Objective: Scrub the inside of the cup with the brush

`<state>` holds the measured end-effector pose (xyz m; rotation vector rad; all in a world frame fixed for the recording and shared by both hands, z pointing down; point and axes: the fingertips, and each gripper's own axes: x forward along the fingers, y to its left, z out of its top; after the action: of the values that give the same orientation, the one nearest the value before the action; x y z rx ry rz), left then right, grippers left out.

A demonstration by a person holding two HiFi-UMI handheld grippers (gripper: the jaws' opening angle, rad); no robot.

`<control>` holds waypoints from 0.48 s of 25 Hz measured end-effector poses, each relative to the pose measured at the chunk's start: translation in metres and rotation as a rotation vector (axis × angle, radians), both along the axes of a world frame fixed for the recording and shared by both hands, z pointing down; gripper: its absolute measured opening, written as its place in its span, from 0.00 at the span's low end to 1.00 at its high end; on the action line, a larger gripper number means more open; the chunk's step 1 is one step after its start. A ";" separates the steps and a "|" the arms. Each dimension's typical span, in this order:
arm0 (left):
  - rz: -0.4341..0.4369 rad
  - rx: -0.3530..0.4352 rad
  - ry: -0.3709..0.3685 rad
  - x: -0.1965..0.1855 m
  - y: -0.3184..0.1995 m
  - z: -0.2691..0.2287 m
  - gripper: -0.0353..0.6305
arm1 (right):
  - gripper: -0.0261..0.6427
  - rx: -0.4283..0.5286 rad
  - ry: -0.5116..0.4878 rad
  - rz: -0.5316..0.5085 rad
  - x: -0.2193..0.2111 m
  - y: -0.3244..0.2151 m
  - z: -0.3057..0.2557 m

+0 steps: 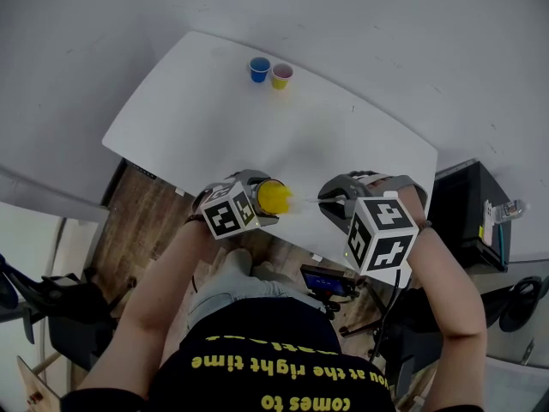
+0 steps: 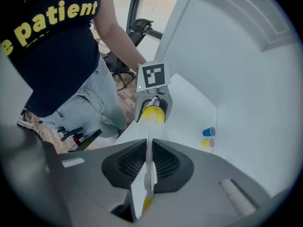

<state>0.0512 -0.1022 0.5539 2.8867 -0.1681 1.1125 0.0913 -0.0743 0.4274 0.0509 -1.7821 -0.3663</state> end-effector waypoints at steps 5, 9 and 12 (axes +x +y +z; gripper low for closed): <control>0.005 0.000 0.004 -0.001 0.001 -0.001 0.67 | 0.11 0.017 -0.005 0.021 0.000 -0.009 -0.001; -0.003 0.006 0.008 -0.004 0.000 -0.002 0.67 | 0.11 0.008 0.008 0.046 0.007 -0.016 0.004; -0.029 0.004 0.018 -0.005 -0.006 -0.002 0.67 | 0.11 -0.022 0.004 0.058 0.012 -0.011 0.011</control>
<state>0.0459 -0.1078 0.5522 2.8867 -0.2114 1.0827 0.1031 -0.0853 0.4388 0.0855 -1.7766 -0.3050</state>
